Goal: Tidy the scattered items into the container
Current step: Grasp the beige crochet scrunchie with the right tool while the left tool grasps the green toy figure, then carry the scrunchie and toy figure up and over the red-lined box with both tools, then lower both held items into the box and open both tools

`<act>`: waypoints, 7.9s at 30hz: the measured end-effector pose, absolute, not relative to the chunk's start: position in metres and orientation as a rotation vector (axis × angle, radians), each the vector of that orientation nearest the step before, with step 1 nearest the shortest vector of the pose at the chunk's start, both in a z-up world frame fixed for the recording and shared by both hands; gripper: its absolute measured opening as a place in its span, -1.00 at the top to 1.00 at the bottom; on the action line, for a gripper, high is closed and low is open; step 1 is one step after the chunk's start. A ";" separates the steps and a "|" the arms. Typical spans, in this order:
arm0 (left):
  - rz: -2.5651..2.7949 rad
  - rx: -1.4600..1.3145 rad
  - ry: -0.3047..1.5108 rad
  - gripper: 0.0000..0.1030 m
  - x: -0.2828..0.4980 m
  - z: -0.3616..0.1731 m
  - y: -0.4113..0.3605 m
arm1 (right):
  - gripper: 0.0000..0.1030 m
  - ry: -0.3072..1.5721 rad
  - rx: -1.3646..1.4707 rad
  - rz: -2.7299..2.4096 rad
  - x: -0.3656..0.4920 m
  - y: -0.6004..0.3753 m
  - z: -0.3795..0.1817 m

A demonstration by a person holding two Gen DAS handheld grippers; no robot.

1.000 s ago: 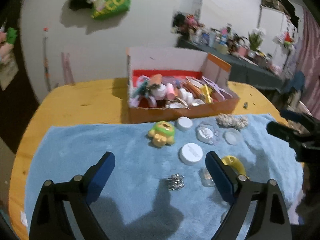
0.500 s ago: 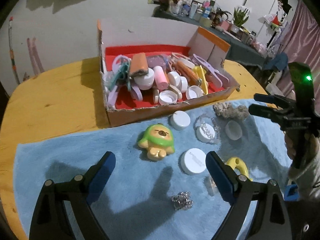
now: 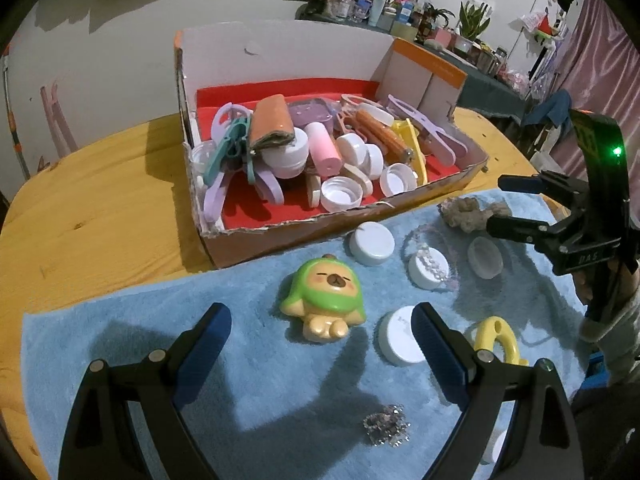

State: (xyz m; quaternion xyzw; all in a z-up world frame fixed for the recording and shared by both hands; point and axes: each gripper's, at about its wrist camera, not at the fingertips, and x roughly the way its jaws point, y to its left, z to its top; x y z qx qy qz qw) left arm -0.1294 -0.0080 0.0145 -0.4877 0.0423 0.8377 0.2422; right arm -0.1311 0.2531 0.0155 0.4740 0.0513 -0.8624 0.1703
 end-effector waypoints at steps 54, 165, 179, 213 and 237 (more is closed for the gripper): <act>2.271 -1.304 0.071 0.04 -0.132 0.011 -0.006 | 0.37 0.150 1.291 -2.429 -0.132 0.250 0.006; 2.534 -1.085 -0.058 0.05 -0.216 0.063 0.062 | 0.38 -0.113 1.153 -2.616 -0.230 0.237 0.047; 2.540 -1.088 -0.054 0.05 -0.218 0.061 0.063 | 0.38 -0.051 1.190 -2.635 -0.232 0.232 0.034; 2.520 -1.105 -0.024 0.04 -0.221 0.048 0.074 | 0.38 0.052 1.191 -2.687 -0.230 0.233 0.029; 2.526 -1.100 -0.022 -0.04 -0.220 0.046 0.070 | 0.36 0.088 1.192 -2.700 -0.231 0.231 0.026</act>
